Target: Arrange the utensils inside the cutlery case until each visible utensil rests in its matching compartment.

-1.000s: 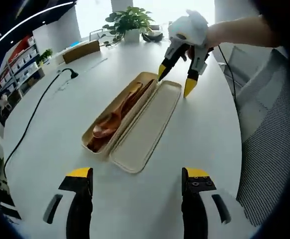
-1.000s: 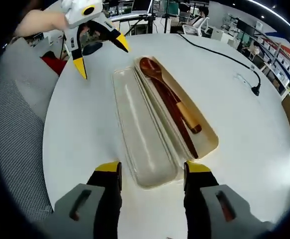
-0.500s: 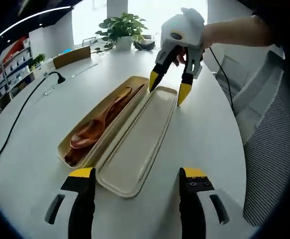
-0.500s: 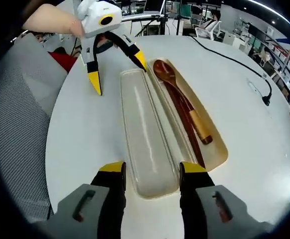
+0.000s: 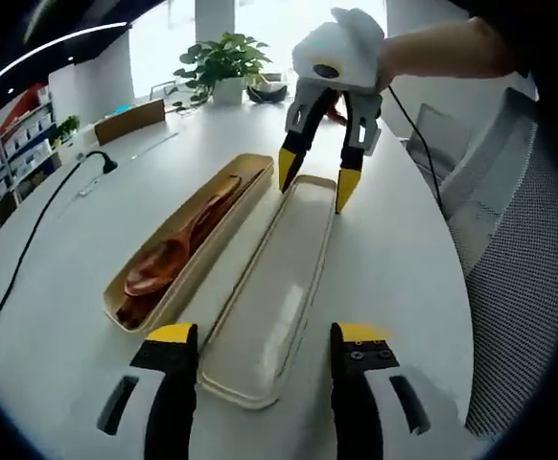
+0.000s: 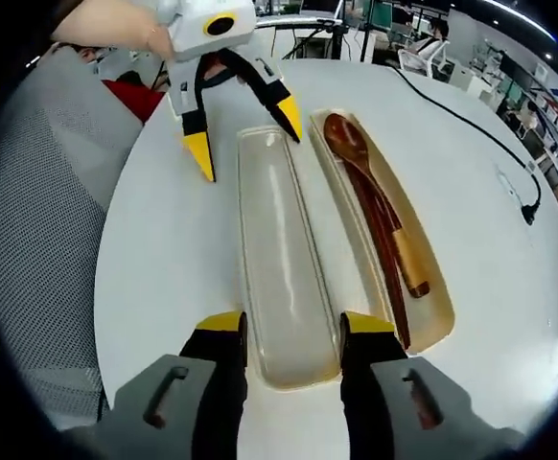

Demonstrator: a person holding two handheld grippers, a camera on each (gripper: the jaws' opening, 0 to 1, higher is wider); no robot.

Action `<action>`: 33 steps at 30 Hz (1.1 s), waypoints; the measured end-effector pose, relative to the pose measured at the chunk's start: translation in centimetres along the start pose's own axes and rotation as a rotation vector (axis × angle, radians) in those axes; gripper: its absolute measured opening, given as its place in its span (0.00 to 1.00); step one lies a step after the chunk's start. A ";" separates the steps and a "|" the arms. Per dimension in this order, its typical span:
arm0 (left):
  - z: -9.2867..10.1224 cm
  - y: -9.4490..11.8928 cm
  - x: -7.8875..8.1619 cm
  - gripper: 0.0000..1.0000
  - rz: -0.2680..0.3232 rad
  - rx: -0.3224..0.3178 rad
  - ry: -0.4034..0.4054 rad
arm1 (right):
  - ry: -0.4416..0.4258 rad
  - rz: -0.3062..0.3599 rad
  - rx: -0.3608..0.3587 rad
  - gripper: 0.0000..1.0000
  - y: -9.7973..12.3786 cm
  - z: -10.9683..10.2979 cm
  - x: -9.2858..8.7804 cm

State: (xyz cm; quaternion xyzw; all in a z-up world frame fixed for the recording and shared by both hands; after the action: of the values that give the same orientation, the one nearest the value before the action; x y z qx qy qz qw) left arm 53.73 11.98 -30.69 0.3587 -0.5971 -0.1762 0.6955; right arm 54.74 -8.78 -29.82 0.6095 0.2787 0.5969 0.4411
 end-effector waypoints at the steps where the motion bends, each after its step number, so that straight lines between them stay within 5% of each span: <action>1: -0.1 0.1 0.0 0.46 -0.012 -0.004 -0.013 | 0.005 -0.002 0.004 0.36 0.0 0.0 0.0; 12: 0.8 0.6 0.2 0.40 -0.082 -0.029 -0.112 | 0.015 -0.028 0.018 0.35 0.1 -0.9 0.1; 16: 0.8 1.3 0.3 0.33 -0.116 0.022 -0.302 | -0.100 -0.036 0.057 0.35 0.3 -1.0 0.2; 22: 1.0 2.0 -0.2 0.45 -0.099 0.059 -0.310 | -0.127 -0.061 0.096 0.34 0.5 -1.0 0.2; 33: 1.1 2.0 0.0 0.48 -0.105 0.044 -0.384 | -0.479 -0.098 0.330 0.34 1.2 -2.7 0.5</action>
State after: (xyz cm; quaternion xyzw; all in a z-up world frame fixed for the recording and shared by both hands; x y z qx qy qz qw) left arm 52.27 13.00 -29.23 0.3640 -0.7030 -0.2643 0.5509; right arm 51.93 -8.35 -28.79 0.7824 0.2889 0.3604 0.4176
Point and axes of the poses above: the point that each gripper's makers call its tool centre point, and the gripper's own axes: y roughly backward along the fingers, z roughly to its right, x roughly out of its top, the point moved 7 cm from there along y, roughly backward along the fingers, and after that the axes turned 6 degrees about -x, right-handed, at the moved point
